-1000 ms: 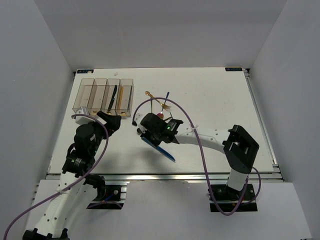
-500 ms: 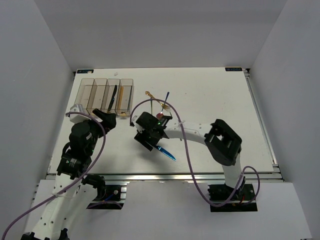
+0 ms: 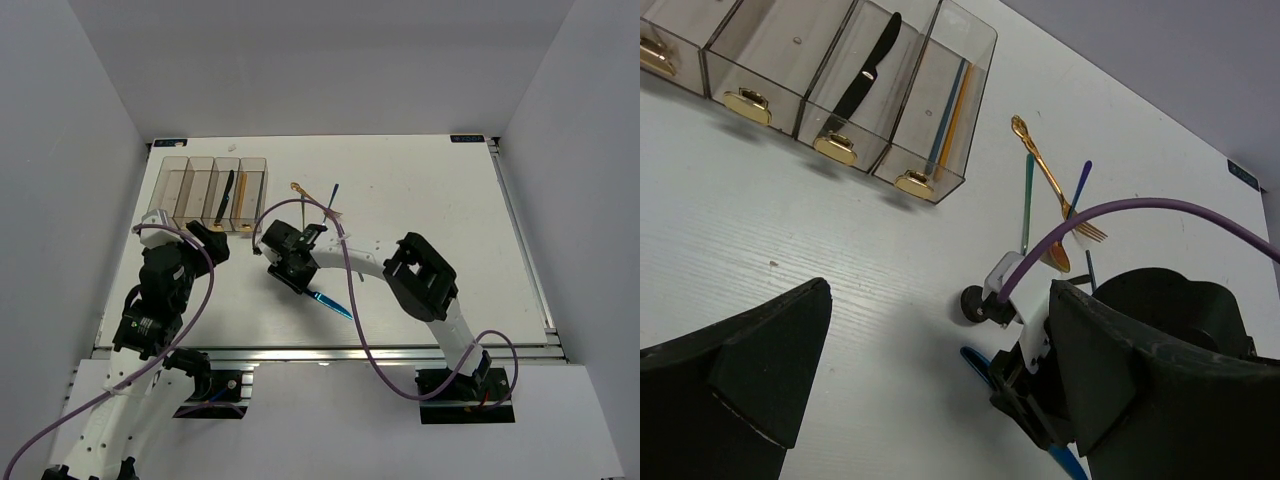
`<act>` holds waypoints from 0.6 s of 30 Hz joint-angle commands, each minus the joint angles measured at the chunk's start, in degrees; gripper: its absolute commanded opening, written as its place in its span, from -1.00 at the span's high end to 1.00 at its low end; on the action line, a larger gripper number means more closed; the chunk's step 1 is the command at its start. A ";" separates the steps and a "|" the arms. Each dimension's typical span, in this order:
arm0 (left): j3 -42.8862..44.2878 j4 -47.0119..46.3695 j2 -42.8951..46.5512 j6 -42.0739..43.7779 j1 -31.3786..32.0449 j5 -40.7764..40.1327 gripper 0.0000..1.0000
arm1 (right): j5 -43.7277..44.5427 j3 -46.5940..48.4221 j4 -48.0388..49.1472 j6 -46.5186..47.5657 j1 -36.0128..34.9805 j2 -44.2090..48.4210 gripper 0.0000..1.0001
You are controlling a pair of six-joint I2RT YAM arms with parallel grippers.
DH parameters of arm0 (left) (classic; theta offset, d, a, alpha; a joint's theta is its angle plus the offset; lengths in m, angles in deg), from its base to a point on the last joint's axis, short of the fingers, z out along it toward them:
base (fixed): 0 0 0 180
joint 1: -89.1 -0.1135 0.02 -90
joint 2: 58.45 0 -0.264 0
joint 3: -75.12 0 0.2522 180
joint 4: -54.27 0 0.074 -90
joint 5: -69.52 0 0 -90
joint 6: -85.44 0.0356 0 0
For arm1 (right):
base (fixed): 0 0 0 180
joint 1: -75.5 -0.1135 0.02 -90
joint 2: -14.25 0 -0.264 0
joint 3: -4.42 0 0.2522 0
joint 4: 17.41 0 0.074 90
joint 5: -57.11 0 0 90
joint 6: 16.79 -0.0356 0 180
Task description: Sort the eating utensils into containers
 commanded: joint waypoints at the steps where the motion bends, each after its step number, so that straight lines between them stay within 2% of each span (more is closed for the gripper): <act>1: -0.39 -0.21 0.18 1.13 -0.08 -0.35 -0.96 | -1.82 0.12 -5.00 1.06 0.15 -3.01 0.19; 6: -0.30 -0.12 0.09 1.39 -0.08 -0.43 -0.96 | -2.35 3.54 -12.53 0.54 0.15 -7.22 0.19; 8: -0.39 -0.21 0.09 1.39 -0.08 -0.35 -0.96 | 1.32 4.33 -14.57 -0.25 0.15 -8.02 0.17; 18: -0.48 -0.56 0.00 1.65 -0.08 -0.26 -0.96 | 4.51 3.81 -17.04 -1.31 -0.64 -9.78 0.15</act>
